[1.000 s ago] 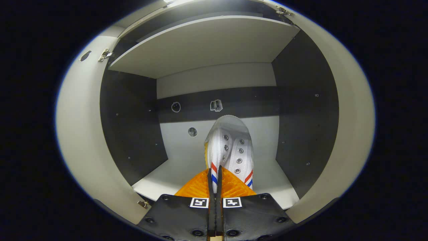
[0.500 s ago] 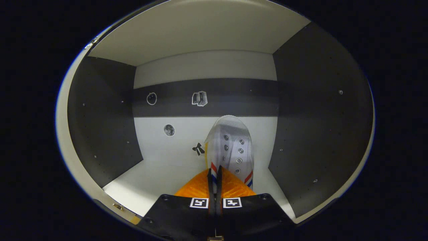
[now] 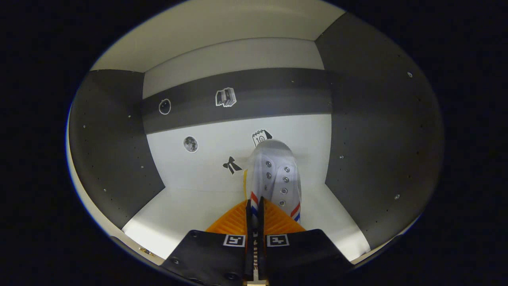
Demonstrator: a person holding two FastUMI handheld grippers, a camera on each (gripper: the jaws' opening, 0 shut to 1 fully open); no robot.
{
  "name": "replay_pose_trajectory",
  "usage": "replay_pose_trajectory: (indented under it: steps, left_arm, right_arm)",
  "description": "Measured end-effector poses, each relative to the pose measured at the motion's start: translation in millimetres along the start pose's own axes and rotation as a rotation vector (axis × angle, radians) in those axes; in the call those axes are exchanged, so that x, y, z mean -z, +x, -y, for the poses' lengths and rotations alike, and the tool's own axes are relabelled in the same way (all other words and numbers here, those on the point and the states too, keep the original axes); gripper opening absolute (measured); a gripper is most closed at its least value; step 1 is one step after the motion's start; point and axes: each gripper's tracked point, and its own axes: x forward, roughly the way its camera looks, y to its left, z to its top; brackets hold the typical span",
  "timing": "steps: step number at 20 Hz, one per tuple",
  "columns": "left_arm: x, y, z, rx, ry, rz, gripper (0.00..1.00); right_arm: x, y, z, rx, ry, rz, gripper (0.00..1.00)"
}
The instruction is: Grab one shoe with the right hand and put it into the shoe cabinet, grab the other shoe with the left hand and put it into the shoe cabinet; then close the right door with the right hand and the left door with the left hand.
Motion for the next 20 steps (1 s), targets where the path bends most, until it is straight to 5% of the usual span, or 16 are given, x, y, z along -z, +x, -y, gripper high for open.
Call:
replay_pose_trajectory:
  steps: [3, 6, 13, 20]
  left_arm:
    - [5, 1, 4, 0.008, -0.013, -0.009, 0.94]
    - [7, 3, 10, 0.030, -0.012, -0.014, 0.94]
    - [30, 15, 23, 0.106, -0.008, -0.055, 0.94]
    - [79, 40, 55, 0.260, -0.013, -0.158, 0.94]
  right_arm:
    - [-23, -11, 0, -0.023, 0.008, 0.084, 0.24]
    - [-36, -26, 5, -0.006, 0.003, 0.144, 0.98]
    - [-35, -103, -2, -0.017, -0.105, 0.268, 0.98]
    - [32, -180, 5, -0.025, -0.048, 0.206, 0.98]
